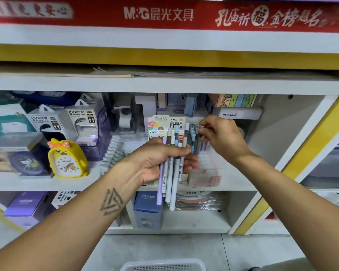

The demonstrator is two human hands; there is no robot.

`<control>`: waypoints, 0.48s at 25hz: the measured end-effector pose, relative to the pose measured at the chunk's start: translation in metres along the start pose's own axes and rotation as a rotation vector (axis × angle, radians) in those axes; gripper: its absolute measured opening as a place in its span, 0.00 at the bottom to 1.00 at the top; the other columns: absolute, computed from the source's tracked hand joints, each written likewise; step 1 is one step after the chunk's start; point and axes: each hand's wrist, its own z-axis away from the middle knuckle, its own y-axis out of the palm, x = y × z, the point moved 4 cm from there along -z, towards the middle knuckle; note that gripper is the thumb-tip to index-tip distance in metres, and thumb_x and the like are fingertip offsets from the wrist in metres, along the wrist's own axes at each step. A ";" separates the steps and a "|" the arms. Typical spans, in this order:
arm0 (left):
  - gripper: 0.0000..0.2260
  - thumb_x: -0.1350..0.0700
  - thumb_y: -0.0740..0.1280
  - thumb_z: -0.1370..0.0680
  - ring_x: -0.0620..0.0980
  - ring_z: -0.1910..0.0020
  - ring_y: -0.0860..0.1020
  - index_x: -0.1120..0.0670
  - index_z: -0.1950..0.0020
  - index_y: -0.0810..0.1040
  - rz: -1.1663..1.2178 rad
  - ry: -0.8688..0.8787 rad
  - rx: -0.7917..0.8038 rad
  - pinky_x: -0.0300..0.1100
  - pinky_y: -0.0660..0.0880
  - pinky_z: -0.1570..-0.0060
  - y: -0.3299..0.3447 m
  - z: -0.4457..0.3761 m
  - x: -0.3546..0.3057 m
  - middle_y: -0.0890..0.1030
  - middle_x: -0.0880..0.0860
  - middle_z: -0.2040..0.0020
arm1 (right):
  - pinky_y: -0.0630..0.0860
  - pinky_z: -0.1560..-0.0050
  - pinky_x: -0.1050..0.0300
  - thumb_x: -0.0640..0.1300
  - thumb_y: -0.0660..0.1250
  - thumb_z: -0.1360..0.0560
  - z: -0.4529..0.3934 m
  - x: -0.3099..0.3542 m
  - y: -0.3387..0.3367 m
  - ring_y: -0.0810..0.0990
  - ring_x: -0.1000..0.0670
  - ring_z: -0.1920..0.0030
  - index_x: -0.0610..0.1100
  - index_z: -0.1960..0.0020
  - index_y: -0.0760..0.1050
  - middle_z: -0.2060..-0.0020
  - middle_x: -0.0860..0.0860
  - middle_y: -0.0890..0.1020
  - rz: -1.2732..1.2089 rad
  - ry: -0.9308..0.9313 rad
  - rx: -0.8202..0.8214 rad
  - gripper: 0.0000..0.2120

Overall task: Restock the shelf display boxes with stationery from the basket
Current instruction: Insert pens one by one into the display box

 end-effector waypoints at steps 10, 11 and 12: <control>0.10 0.68 0.71 0.28 0.64 0.55 0.85 0.67 0.47 0.80 0.020 0.007 0.007 0.48 0.82 0.63 -0.004 -0.002 0.000 0.83 0.69 0.54 | 0.83 0.57 0.49 0.38 0.69 0.21 -0.002 0.004 0.002 0.83 0.56 0.64 0.41 0.54 0.78 0.65 0.50 0.83 0.001 -0.068 0.042 0.02; 0.10 0.68 0.71 0.27 0.64 0.55 0.85 0.67 0.47 0.81 0.021 0.009 0.001 0.48 0.82 0.62 -0.005 -0.003 0.000 0.83 0.69 0.53 | 0.83 0.57 0.48 0.38 0.69 0.22 -0.002 0.005 0.002 0.83 0.56 0.63 0.41 0.53 0.78 0.64 0.50 0.83 -0.007 -0.081 0.060 0.02; 0.10 0.68 0.71 0.27 0.64 0.55 0.85 0.67 0.46 0.81 0.023 0.010 -0.006 0.48 0.82 0.62 -0.007 -0.004 -0.001 0.83 0.69 0.53 | 0.83 0.58 0.47 0.38 0.69 0.22 -0.001 0.005 0.003 0.84 0.55 0.63 0.42 0.53 0.78 0.64 0.50 0.83 -0.014 -0.090 0.080 0.02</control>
